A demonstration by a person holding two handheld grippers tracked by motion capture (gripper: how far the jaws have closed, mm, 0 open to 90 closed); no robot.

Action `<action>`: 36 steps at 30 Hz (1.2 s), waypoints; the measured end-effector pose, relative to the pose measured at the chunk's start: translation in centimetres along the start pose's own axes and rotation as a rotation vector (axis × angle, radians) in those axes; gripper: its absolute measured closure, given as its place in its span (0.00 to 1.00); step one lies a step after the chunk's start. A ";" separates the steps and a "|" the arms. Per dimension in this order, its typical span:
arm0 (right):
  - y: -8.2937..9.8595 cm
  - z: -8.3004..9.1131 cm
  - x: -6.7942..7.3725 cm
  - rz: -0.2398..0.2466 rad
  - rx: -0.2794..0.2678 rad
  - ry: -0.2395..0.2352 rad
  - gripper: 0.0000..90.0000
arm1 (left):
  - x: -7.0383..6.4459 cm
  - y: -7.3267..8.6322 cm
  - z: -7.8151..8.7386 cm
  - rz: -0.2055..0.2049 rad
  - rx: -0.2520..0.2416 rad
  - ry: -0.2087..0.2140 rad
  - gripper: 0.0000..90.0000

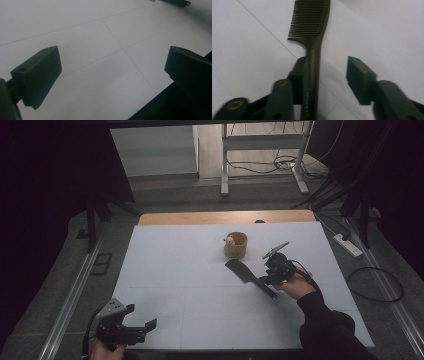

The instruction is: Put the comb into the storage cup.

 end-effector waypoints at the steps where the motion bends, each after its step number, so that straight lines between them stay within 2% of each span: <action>1: -0.1 0.0 0.1 -0.001 -0.002 0.002 0.51 | 0.0 0.0 0.0 0.000 0.000 0.001 0.02; 2: -0.2 0.2 0.3 -0.004 -0.004 0.001 0.41 | 0.0 0.0 0.0 0.000 0.000 0.000 0.02; 3: -0.2 0.2 0.3 -0.004 -0.004 0.001 0.41 | 0.0 0.0 0.0 0.000 0.000 0.000 0.02; 4: -0.4 0.2 0.5 -0.009 -0.002 0.004 0.34 | 0.0 0.0 0.0 0.000 0.000 0.000 0.02; 5: -0.4 0.2 0.5 -0.009 -0.002 0.004 0.34 | 0.0 0.0 0.0 0.000 0.000 0.000 0.02; 7: -0.5 0.2 0.7 -0.004 0.004 0.009 0.25 | 0.0 0.0 0.0 0.000 0.001 0.000 0.02; 11: -0.6 0.1 1.0 0.000 0.009 0.018 0.13 | 0.0 0.0 0.0 0.001 0.001 0.000 0.02; 14: -0.6 -0.1 1.3 -0.002 0.014 0.005 0.04 | 0.0 0.0 0.0 0.001 0.001 0.000 0.02; 21: -0.9 0.0 1.6 0.015 -0.003 0.010 0.00 | 0.0 0.0 0.0 0.001 0.001 0.001 0.02; 29: -0.4 -0.6 1.2 0.019 0.008 0.026 0.00 | 0.0 0.0 0.0 0.000 0.000 0.001 0.02; 36: 0.2 -1.5 1.4 0.028 0.027 0.022 0.00 | 0.0 0.0 0.0 0.000 0.000 0.000 0.02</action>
Point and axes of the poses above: each handheld gripper's, and its own axes: z roughly backward along the jaws, y roughly out of its underside, x roughly to its left, the point moved 8 cm from there along -z, roughly forward along the jaws, and after that the axes turned 2 degrees about z, right-handed, at the moved point
